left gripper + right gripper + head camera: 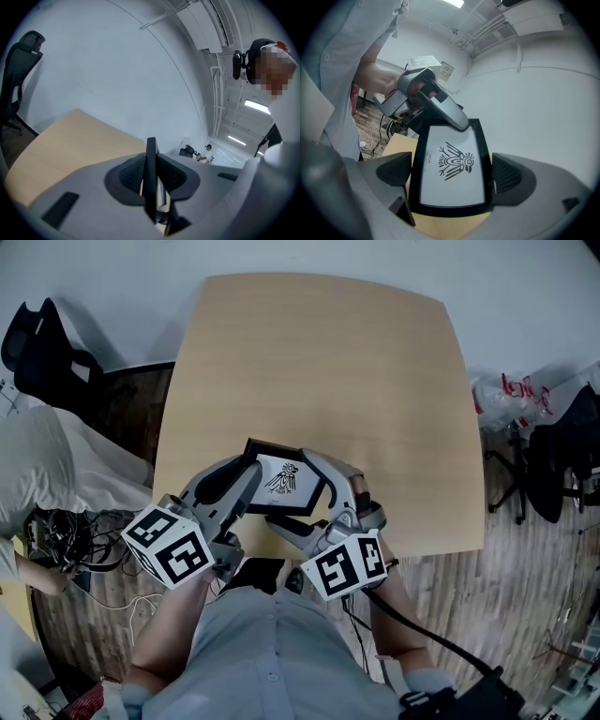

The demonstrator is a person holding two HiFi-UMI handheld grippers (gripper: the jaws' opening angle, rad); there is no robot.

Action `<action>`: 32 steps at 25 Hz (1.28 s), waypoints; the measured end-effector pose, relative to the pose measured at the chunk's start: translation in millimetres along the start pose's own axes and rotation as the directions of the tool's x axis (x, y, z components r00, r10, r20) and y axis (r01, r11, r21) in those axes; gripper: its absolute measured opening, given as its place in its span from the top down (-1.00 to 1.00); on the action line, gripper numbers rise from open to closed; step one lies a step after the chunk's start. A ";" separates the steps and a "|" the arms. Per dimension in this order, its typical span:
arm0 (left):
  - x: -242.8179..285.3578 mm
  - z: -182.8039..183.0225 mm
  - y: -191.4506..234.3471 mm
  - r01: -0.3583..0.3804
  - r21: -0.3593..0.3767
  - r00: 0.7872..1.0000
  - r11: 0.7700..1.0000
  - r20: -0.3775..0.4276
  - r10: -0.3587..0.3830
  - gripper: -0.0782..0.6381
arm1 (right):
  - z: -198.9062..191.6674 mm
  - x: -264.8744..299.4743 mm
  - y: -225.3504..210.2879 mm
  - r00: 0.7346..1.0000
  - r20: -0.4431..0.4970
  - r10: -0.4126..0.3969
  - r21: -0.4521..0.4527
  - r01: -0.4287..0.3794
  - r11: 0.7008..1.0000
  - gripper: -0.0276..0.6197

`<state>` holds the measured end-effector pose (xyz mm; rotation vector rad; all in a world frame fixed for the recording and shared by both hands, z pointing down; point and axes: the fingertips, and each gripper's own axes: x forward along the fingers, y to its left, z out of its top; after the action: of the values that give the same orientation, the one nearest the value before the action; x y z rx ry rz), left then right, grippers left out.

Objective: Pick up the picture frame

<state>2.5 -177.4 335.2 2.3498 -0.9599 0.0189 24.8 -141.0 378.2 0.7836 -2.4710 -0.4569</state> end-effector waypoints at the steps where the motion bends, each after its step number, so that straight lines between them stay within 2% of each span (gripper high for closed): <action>1: -0.3 1.5 -0.7 -0.001 0.000 1.000 1.000 0.007 0.001 0.57 | 0.1 -1.1 -0.2 1.000 0.002 -0.004 -0.001 0.004 1.000 -0.73; 10: -4.1 22.1 -4.0 -0.036 0.055 0.996 0.998 0.080 0.031 0.59 | -7.2 -13.9 -3.5 0.999 0.013 -0.034 0.036 0.034 0.999 -0.73; 21: -6.3 28.1 0.2 -0.066 0.062 0.992 0.996 0.112 0.058 0.60 | -5.1 -19.6 -1.4 0.999 0.036 -0.021 0.086 0.017 0.996 -0.73; 32: -7.3 35.7 -4.4 -0.087 0.112 0.988 0.990 0.139 0.071 0.60 | 4.1 -38.6 -14.3 0.993 0.118 -0.030 0.216 0.004 0.976 -0.72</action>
<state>-7.2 -189.3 301.9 2.4451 -1.1456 -0.0543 56.1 -128.0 354.5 0.8873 -2.6597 -0.2506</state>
